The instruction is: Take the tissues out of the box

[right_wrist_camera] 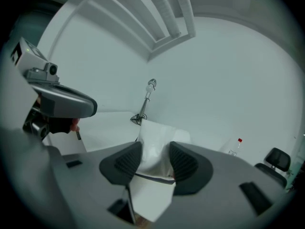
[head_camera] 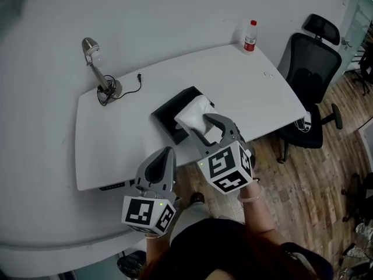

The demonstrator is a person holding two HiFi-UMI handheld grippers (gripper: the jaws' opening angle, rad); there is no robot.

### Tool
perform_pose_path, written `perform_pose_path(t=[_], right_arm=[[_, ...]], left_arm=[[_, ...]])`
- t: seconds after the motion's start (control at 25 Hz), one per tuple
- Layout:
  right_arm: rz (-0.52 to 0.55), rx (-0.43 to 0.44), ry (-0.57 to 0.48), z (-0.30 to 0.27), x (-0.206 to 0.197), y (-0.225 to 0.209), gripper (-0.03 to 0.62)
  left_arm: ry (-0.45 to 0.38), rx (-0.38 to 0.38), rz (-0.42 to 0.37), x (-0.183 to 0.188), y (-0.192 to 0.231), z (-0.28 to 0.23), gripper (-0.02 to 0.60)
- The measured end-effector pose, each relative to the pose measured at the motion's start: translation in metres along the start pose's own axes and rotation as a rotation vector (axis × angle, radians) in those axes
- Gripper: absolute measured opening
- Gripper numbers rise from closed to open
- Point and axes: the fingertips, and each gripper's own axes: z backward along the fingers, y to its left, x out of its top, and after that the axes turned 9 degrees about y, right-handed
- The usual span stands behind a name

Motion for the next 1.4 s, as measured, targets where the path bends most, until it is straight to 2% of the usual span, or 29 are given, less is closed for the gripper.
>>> perform_pose_path(t=[0.48, 1.4], right_arm=[[-0.005, -0.017, -0.066, 0.055, -0.007, 0.014, 0.198], [-0.027, -0.049, -0.171, 0.149, -0.015, 0.045, 0.196]], left_arm=[[-0.014, 0.024, -0.029, -0.001, -0.036, 0.040, 0.021], [-0.033, 0.012, -0.068, -0.011, -0.094, 0.104, 0.021]])
